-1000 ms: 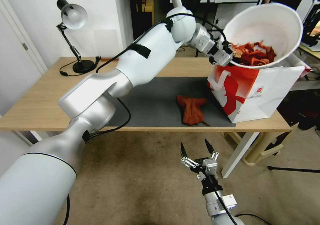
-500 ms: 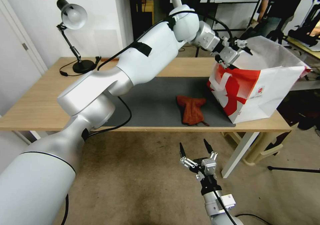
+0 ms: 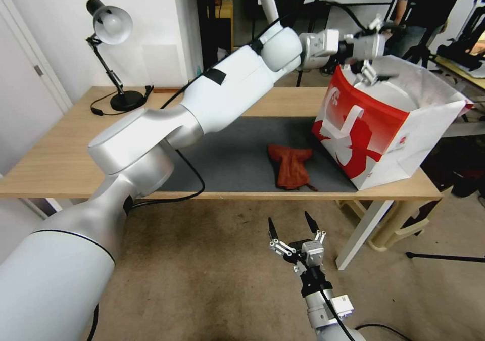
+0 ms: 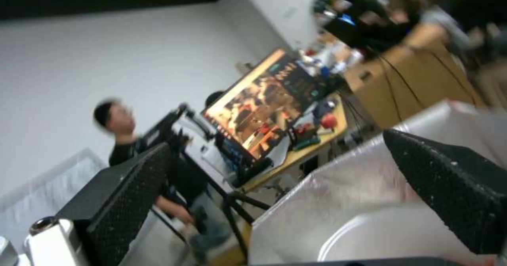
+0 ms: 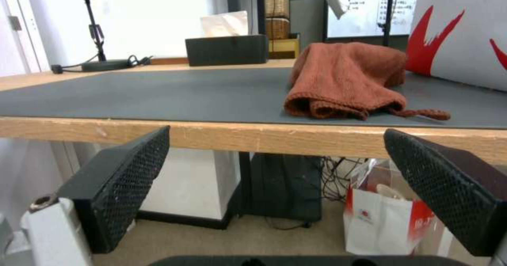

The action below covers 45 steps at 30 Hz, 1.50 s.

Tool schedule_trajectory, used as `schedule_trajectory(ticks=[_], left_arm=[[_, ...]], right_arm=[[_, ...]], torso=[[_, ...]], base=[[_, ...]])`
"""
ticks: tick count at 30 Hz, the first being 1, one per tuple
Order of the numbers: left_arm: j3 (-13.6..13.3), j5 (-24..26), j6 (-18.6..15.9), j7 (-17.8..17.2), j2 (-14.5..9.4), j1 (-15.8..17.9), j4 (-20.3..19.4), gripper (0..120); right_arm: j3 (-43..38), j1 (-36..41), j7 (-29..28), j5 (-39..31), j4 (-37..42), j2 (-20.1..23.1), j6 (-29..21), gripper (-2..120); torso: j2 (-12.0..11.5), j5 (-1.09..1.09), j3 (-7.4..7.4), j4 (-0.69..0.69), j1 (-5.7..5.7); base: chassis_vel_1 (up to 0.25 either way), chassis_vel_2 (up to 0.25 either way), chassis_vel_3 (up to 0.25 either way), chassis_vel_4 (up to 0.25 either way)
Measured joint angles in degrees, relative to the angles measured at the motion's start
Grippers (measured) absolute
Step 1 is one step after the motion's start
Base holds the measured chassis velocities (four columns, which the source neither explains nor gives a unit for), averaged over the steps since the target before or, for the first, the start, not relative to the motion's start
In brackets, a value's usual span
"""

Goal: Sweep shrimp from table into container with towel, then put container into takeout bag.

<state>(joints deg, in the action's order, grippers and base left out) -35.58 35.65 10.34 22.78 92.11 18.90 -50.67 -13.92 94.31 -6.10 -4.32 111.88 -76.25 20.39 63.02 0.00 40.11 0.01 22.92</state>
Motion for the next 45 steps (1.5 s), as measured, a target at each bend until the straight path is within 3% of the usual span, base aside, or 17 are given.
schedule_trajectory(ticks=[1, 4, 6, 7, 8, 10, 12, 14, 16, 17, 22, 27, 38, 40, 42, 43, 45], left_arm=[[0.0, 0.0, 0.0, 0.0, 0.0, 0.0, 0.0, 100], [-1.1, 13.8, -8.9, -13.3, -1.5, -1.8, -7.1, 100], [-1.2, 15.5, -10.0, -15.0, -1.9, -2.1, -8.3, 100], [-1.3, 20.2, -12.9, -19.7, -3.2, -3.0, -11.9, 100], [-1.3, 20.2, -12.9, -19.7, -3.2, -3.0, -11.9, 100], [-1.4, 27.2, -16.9, -27.4, -5.8, -4.5, -18.2, 100], [-1.3, 28.3, -17.6, -28.9, -6.3, -4.8, -19.4, 100], [-0.9, 31.8, -18.8, -34.5, -9.2, -6.5, -23.9, 100], [-0.7, 32.2, -18.8, -35.5, -9.8, -6.9, -24.8, 100], [-0.2, 32.8, -18.8, -38.3, -11.4, -8.2, -27.0, 100], [0.5, 32.3, -18.5, -41.6, -13.8, -11.5, -31.2, 100], [1.2, 28.2, -18.2, -44.6, -18.2, -17.4, -37.8, 100], [3.4, 17.7, -15.9, -45.0, -25.7, -28.1, -46.6, 100], [6.5, 12.1, -15.0, -44.9, -29.1, -36.1, -50.6, 100], [7.5, 10.6, -14.8, -44.9, -30.1, -38.5, -51.6, 100], [10.1, 7.8, -14.0, -45.1, -32.8, -44.5, -54.5, 100], [10.6, 7.4, -13.9, -45.1, -33.2, -45.4, -54.9, 100]], right_arm=[[0.0, 0.0, 0.0, 0.0, 0.0, 0.0, 0.0, 100], [0.2, -0.1, 0.0, 0.0, 0.0, 0.0, 0.0, 100], [0.2, -0.1, 0.0, 0.0, 0.0, 0.0, -0.1, 100], [0.4, -0.1, 0.0, 0.0, 0.0, 0.0, -0.1, 100], [0.4, -0.1, 0.0, 0.0, 0.0, 0.0, -0.1, 100], [0.5, -0.1, 0.0, 0.0, 0.0, 0.0, -0.1, 100], [0.6, -0.1, 0.0, 0.0, 0.0, 0.0, -0.1, 100], [0.7, -0.1, 0.0, 0.1, 0.0, 0.0, -0.2, 100], [0.7, -0.1, 0.0, 0.1, 0.0, 0.0, -0.2, 100], [0.7, 0.1, 0.0, 0.1, 0.0, 0.0, -0.2, 100], [0.0, 0.9, 0.1, 0.2, 0.5, -0.2, -0.1, 100], [-0.4, 1.4, 0.0, 0.1, 1.4, -0.5, -0.1, 100], [-1.3, 2.7, -0.6, 0.7, 2.4, -0.7, -0.6, 100], [-1.4, 3.2, -0.9, 1.2, 2.9, -0.9, -1.0, 100], [-1.4, 3.3, -0.9, 1.4, 3.0, -0.9, -1.1, 100], [-1.3, 3.4, -1.2, 2.0, 3.0, -1.2, -1.3, 100], [-1.2, 3.4, -1.2, 2.1, 3.0, -1.3, -1.3, 100]], torso=[[0.0, 0.00, 0.00, 0.00, 0.00], [0.0, 0.01, 0.00, -0.04, 0.00], [0.0, 0.01, 0.00, -0.03, 0.00], [0.0, 0.00, 0.00, 0.00, 0.00], [0.0, 0.00, 0.00, 0.00, 0.00], [0.0, -0.01, 0.00, 0.00, 0.00], [0.0, -0.01, -0.01, 0.00, 0.00], [0.0, 0.00, -0.01, -0.02, 0.00], [0.0, 0.00, -0.01, 0.00, 0.00], [0.0, -0.01, 0.00, 0.01, 0.00], [0.0, -0.01, -0.01, 0.00, 0.00], [0.0, 0.00, -0.01, -0.01, 0.00], [0.0, -0.01, -0.01, 0.00, 0.00], [0.0, -0.01, -0.01, -0.01, -0.01], [0.0, -0.03, -0.01, 0.00, 0.00], [0.0, -0.01, -0.01, 0.00, -0.01], [0.0, -0.01, -0.01, 0.01, -0.01]], base=[[0.000, 0.000, 0.000, 0.000], [0.000, 0.000, 0.000, 0.000], [0.000, 0.000, 0.000, 0.000], [0.000, 0.000, 0.000, 0.000], [0.000, 0.000, 0.000, 0.000], [0.000, 0.000, 0.000, 0.000], [0.000, 0.000, 0.000, 0.000], [0.000, 0.000, 0.000, 0.000], [0.000, 0.000, 0.000, 0.000], [0.000, 0.000, 0.000, 0.000], [0.000, 0.000, 0.000, 0.000], [0.000, 0.000, 0.000, 0.000], [0.000, 0.000, 0.000, 0.000], [0.000, 0.000, 0.000, 0.000], [0.000, 0.000, 0.000, 0.000], [0.000, 0.000, 0.000, 0.000], [0.000, 0.000, 0.000, 0.000]])
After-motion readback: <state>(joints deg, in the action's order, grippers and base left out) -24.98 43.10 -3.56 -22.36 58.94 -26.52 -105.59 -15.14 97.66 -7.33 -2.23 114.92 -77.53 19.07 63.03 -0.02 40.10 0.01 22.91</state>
